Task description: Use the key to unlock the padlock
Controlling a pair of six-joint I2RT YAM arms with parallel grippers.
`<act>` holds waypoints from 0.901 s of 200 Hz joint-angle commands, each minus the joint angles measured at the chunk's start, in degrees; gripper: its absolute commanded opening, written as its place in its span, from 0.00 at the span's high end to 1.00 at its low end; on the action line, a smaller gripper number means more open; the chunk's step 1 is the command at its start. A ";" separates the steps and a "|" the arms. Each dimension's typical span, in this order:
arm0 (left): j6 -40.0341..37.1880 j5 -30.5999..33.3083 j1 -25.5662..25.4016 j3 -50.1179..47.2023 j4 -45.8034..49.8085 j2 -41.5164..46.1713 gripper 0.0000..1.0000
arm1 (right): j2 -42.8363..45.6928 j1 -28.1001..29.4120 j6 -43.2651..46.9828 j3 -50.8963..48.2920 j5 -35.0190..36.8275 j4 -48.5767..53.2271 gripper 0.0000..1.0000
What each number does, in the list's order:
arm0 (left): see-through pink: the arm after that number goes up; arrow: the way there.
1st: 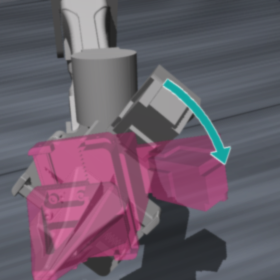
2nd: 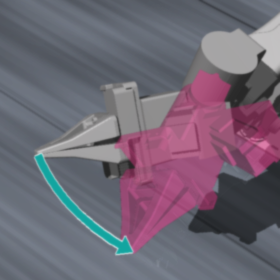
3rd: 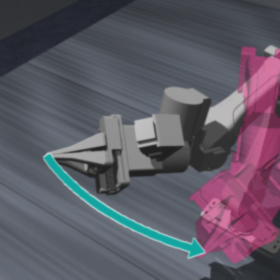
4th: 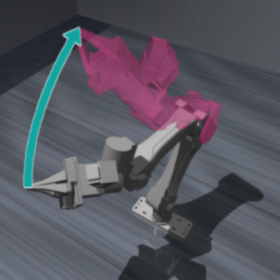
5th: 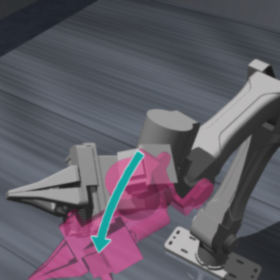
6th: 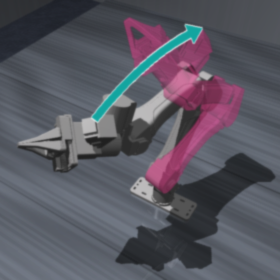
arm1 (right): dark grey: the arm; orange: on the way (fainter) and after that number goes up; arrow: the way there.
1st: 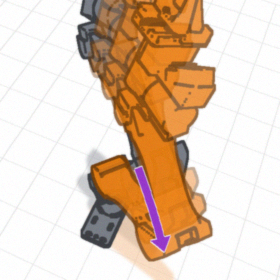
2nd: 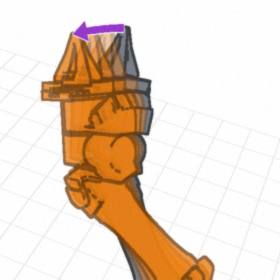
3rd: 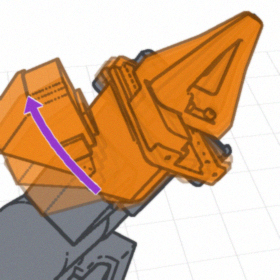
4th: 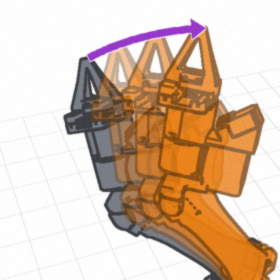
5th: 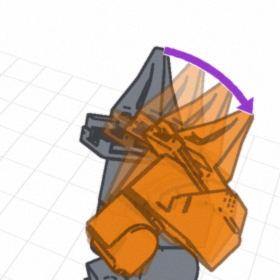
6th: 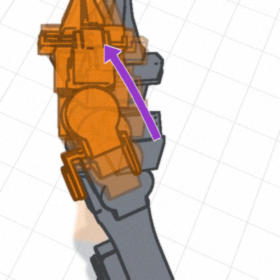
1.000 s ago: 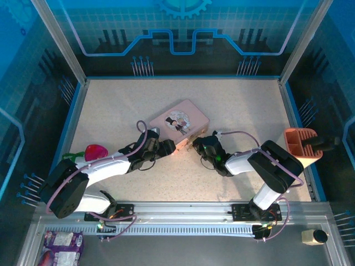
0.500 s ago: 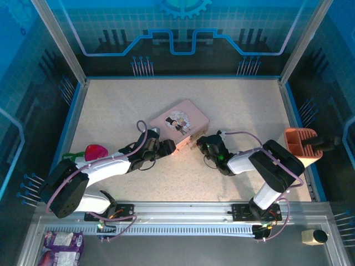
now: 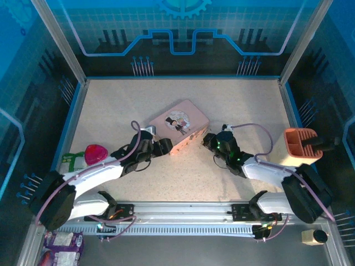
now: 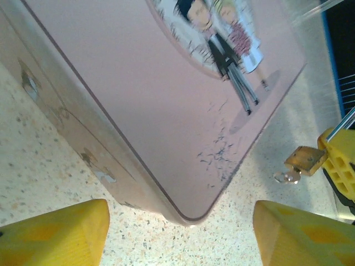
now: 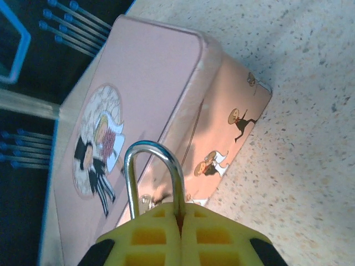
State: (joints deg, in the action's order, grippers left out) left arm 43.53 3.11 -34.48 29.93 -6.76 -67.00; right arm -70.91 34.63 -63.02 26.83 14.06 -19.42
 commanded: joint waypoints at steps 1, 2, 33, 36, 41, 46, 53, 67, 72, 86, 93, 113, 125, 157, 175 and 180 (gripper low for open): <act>-5.03 0.61 2.63 -2.95 -1.93 5.04 0.27 | 5.30 -0.73 12.06 3.94 -3.28 15.46 1.00; -5.12 0.55 2.78 -3.08 -1.84 5.26 0.27 | 5.50 -0.72 12.45 4.16 -3.36 15.99 1.00; -8.34 -1.46 8.59 -5.88 -0.40 12.61 0.25 | 11.24 -0.51 21.31 10.26 -4.36 32.52 1.00; -8.54 -1.57 9.17 -6.01 -0.04 13.32 0.24 | 11.68 -0.45 22.15 10.71 -4.39 33.91 1.00; -8.90 -1.60 9.94 -6.35 0.37 14.48 0.24 | 12.47 -0.46 23.51 11.36 -4.19 36.09 1.00; -9.28 -1.60 10.50 -6.66 0.75 15.62 0.24 | 13.27 -0.38 24.80 11.97 -3.96 38.40 1.00; -9.87 -1.45 11.19 -6.95 1.47 17.16 0.23 | 14.15 -0.37 26.40 12.59 -3.47 41.19 1.00; -10.89 -0.60 11.67 -7.11 2.94 19.82 0.22 | 16.10 -0.35 29.19 13.21 -2.59 45.90 1.00; -11.35 -0.36 11.71 -7.22 3.34 20.54 0.22 | 16.67 -0.35 29.86 13.37 -2.26 47.47 1.00; -11.97 -0.06 11.83 -7.26 4.25 21.99 0.22 | 18.01 -0.37 31.38 13.37 -1.61 51.20 1.00; -12.28 -0.25 11.88 -7.34 4.31 22.53 0.22 | 18.62 -0.36 31.79 13.22 -1.46 52.77 1.00; -12.52 -0.59 11.89 -7.69 4.57 23.69 0.22 | 19.96 -0.27 31.96 12.15 -0.77 56.18 1.00; -12.43 -0.29 11.89 -7.79 4.52 24.02 0.22 | 20.37 -0.29 31.74 11.25 -0.62 57.57 1.00; -11.98 1.10 11.96 -7.35 5.30 23.96 0.22 | 19.75 -0.21 30.26 9.09 -0.51 59.70 1.00; -11.91 2.28 11.90 -6.68 6.41 23.53 0.21 | 18.33 -0.19 29.82 8.07 -1.33 59.94 1.00; -11.89 2.43 11.91 -6.64 6.56 23.43 0.21 | 17.90 -0.18 29.65 7.72 -1.60 59.95 1.00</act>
State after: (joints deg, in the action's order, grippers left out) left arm 32.82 3.44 -23.03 23.07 -2.28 -43.53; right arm -51.62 34.48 -32.95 36.10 12.62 37.58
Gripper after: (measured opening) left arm 0.784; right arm 0.064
